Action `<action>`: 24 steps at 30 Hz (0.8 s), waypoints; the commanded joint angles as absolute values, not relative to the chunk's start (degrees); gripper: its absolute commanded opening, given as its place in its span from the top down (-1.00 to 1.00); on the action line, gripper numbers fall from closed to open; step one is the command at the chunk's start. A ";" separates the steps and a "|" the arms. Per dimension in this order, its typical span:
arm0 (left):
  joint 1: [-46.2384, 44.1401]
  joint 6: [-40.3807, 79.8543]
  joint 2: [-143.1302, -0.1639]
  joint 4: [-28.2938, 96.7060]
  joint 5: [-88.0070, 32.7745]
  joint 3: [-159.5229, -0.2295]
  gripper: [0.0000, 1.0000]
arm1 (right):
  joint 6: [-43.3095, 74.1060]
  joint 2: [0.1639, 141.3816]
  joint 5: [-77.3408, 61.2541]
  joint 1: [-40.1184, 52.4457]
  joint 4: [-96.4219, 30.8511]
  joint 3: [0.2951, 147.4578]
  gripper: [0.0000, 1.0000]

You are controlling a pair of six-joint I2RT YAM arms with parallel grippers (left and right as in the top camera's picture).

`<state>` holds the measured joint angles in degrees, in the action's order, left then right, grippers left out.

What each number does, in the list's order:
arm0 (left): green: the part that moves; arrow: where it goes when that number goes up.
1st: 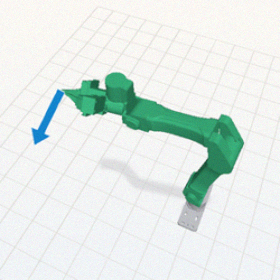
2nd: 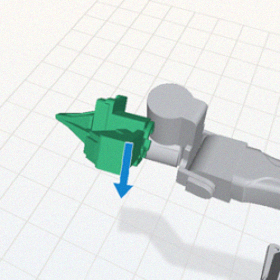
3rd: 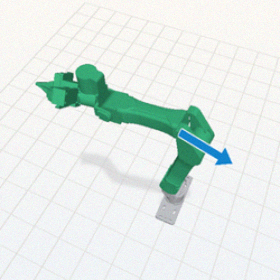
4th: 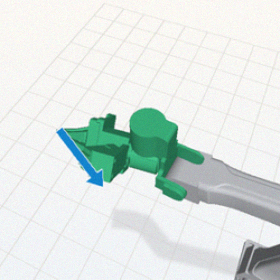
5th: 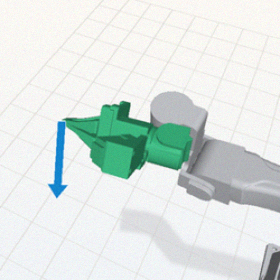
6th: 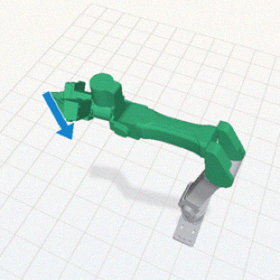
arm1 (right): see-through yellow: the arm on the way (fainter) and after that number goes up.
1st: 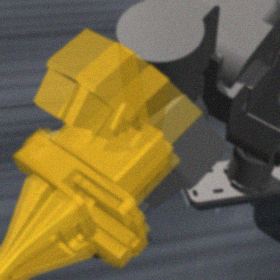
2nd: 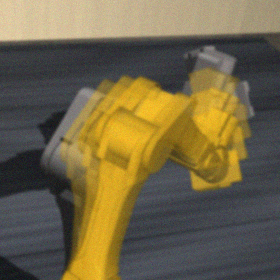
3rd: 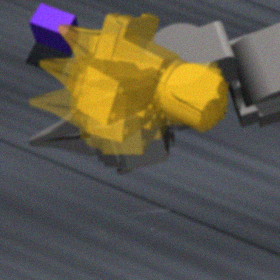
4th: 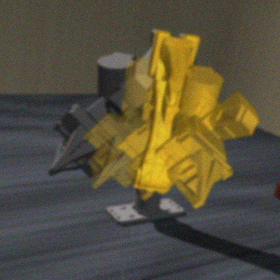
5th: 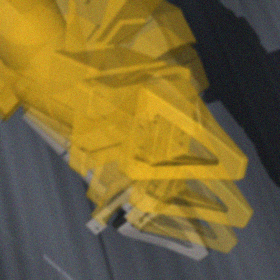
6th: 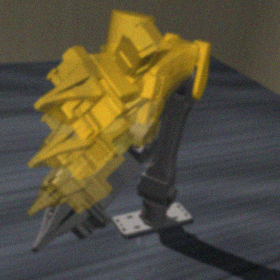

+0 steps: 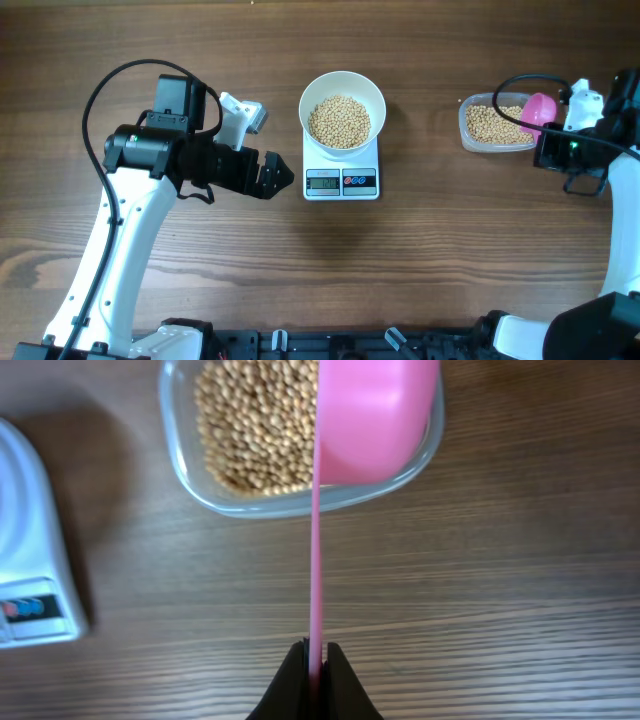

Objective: Scoop item into bowl and weigh 150g on scale
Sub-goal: 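Move the empty pink scoop back right to the soybean tub, then lower the pink scoop into the soybeans with the right gripper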

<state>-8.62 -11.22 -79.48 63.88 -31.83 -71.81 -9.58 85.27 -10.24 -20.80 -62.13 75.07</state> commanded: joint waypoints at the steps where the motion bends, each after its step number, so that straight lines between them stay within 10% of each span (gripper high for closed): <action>1: -8.88 -11.11 -78.91 63.88 -32.91 -71.57 -1.00 | -14.98 87.35 -4.80 -18.83 -61.58 76.27 0.91; 24: -8.88 -11.11 -78.91 63.88 -32.91 -71.57 -1.00 | -13.47 94.32 12.60 -9.45 -55.61 75.26 0.91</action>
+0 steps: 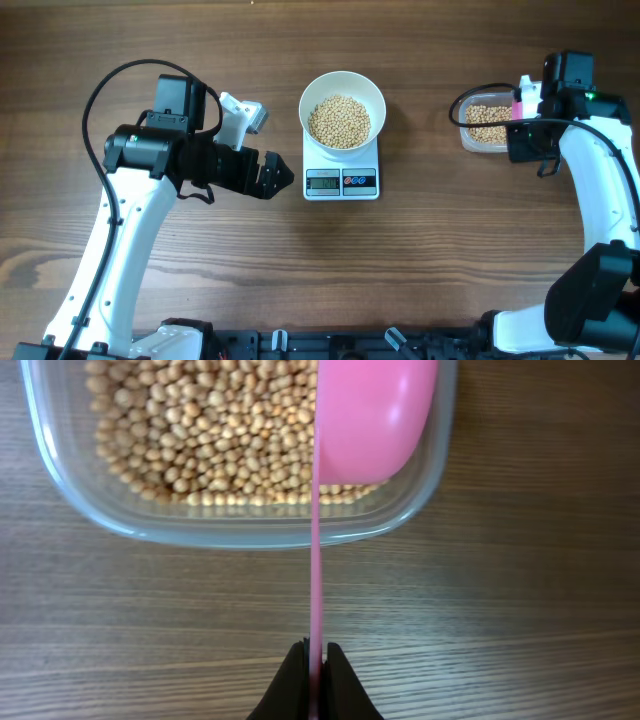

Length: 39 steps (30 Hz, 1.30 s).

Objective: Scoop item into bowl and weigh 150g on scale
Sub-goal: 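Lower the pink scoop into the soybeans with the right gripper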

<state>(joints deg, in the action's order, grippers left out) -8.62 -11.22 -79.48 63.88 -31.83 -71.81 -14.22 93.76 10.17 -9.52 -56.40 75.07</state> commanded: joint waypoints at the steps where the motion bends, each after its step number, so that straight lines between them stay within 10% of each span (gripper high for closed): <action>1: -8.88 -11.11 -78.91 63.88 -32.91 -71.57 -1.00 | -13.39 94.41 12.60 -9.45 -55.37 75.13 0.91; 39: -8.88 -11.11 -78.91 63.86 -32.91 -71.57 -1.00 | -11.86 98.04 2.42 -8.10 -56.55 74.43 0.91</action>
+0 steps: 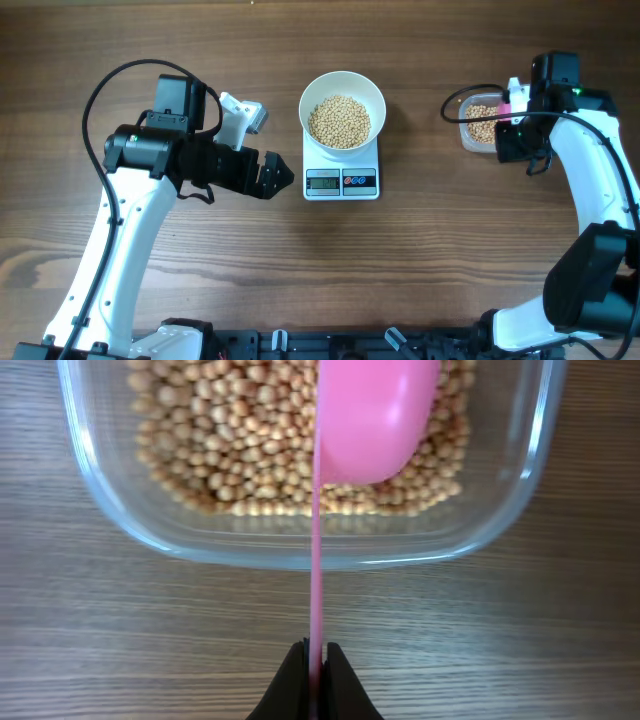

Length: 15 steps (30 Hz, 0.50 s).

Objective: Scoop item into bowl and weigh 150g on scale
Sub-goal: 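Lower the pink scoop into the soybeans with the right gripper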

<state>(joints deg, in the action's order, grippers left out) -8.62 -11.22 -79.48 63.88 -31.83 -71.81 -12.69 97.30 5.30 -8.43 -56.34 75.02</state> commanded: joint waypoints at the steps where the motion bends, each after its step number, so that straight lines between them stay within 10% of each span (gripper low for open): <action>1: -8.88 -11.11 -78.91 63.88 -32.91 -71.57 -1.00 | -11.88 98.04 2.44 -8.10 -56.60 74.43 0.91; 15: -8.88 -11.11 -78.91 63.88 -32.91 -71.57 -0.99 | -10.61 98.04 -0.21 -7.44 -56.29 70.67 0.91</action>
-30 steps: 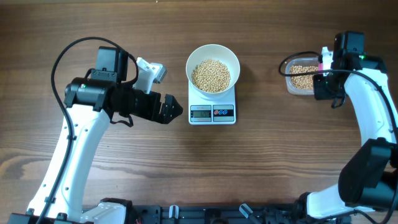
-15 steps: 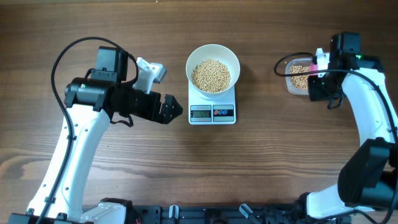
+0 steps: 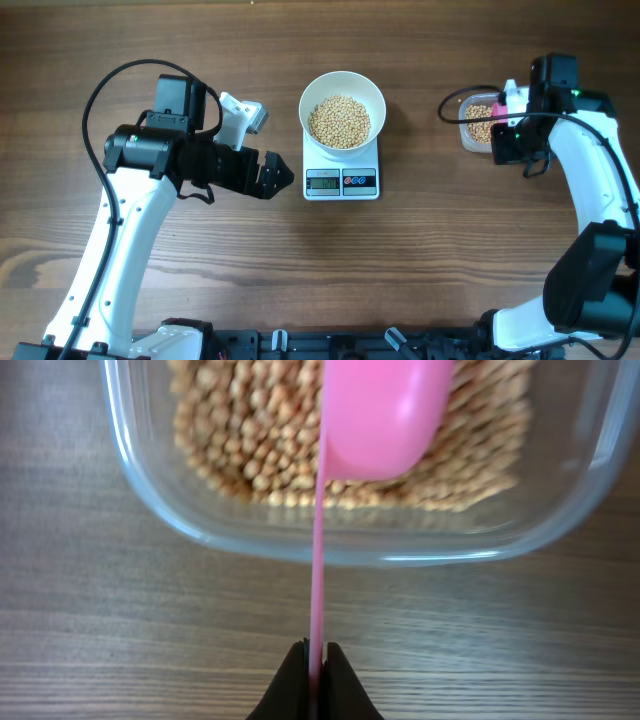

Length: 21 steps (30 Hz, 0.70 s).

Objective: Scoop item into bowl and weigh 150g on scale
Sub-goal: 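Lower the pink scoop into the soybeans with the right gripper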

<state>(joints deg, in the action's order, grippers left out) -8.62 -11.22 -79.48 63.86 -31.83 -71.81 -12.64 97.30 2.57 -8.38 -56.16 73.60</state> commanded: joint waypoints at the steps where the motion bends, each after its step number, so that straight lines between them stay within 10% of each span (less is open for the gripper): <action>1: -8.88 -11.11 -78.91 63.86 -32.91 -71.57 -1.00 | -10.02 98.04 -0.19 -7.29 -56.29 70.65 0.92; 21: -8.88 -11.11 -78.91 63.86 -32.91 -71.57 -1.00 | -5.82 98.04 -8.62 -7.20 -55.46 70.70 0.91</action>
<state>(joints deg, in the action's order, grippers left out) -8.62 -11.22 -79.48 63.88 -31.83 -71.81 -7.68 97.30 -5.17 -7.68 -55.24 71.85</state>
